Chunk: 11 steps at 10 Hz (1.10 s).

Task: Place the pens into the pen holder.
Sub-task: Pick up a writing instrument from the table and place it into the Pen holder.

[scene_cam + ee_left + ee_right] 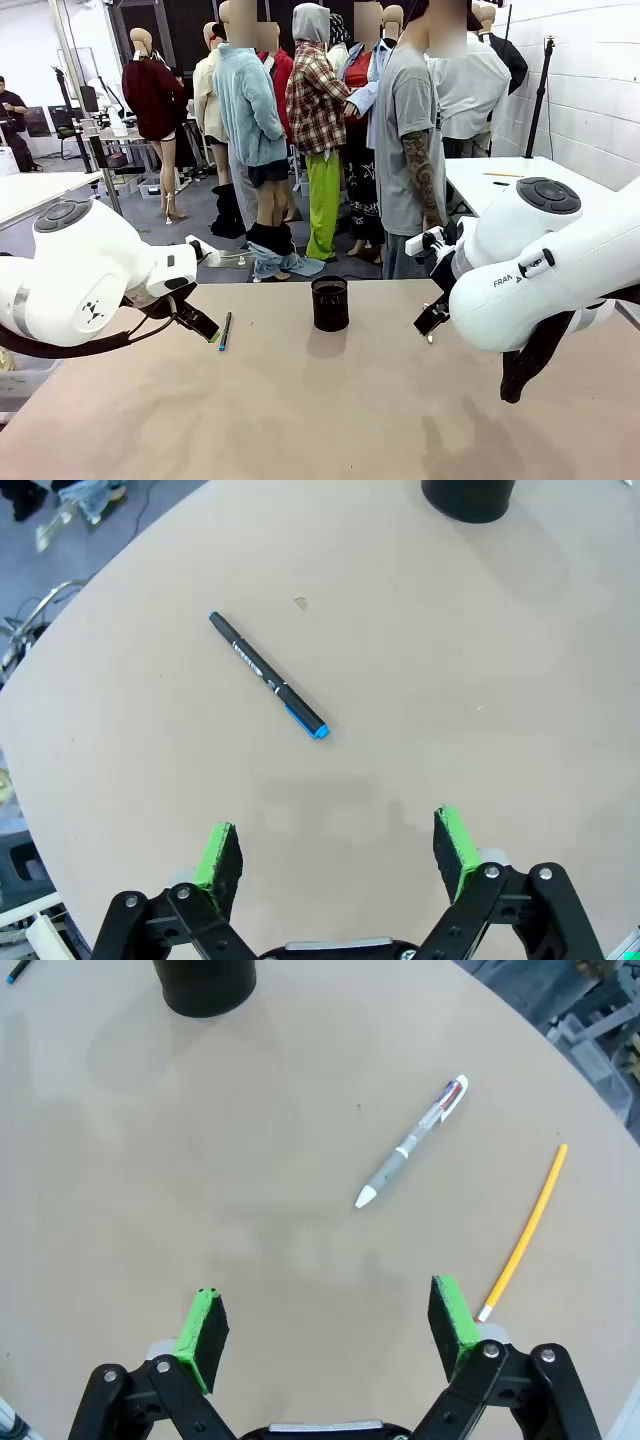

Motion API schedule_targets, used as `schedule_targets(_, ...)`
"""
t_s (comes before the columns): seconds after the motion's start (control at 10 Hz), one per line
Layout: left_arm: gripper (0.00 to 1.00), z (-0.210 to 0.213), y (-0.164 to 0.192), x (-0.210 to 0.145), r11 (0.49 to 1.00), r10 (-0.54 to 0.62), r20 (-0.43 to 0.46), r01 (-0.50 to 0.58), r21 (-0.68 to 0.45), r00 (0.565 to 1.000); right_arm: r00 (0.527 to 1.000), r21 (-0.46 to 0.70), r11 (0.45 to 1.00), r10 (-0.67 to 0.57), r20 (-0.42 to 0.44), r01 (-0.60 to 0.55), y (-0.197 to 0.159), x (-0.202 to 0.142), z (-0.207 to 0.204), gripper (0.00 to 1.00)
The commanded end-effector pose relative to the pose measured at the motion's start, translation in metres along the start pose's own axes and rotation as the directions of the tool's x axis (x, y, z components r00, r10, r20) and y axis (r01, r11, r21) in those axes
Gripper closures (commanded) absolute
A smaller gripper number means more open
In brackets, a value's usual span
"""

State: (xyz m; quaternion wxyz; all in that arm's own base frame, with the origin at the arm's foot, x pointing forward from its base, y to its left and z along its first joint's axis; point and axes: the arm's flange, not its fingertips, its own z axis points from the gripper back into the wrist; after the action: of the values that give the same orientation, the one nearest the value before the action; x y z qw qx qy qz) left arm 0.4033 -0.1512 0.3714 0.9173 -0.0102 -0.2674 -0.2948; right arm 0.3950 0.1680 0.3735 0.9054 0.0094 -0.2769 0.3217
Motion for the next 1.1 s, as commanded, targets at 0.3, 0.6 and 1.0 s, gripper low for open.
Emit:
schedule_targets(0.3, 0.0, 0.0, 0.0, 0.0, 1.0, 0.0, 0.0, 0.0, 0.0, 1.0, 1.0, 0.0, 1.0, 0.0, 0.0, 0.0, 0.0, 0.0, 0.0, 0.0)
schedule_targets(0.6, 0.0, 0.0, 0.0, 0.0, 1.0, 0.0, 0.0, 0.0, 0.0, 1.0, 1.0, 0.0, 1.0, 0.0, 0.0, 0.0, 0.0, 0.0, 0.0, 0.0)
schedule_targets(1.0, 0.0, 0.072, 0.038, -0.009, 0.998, -0.009, 0.142, 0.0, 0.069, 0.99, 0.992, -0.229, 0.967, -0.095, 0.082, 0.111, -0.044, -0.038, 0.086, 0.0)
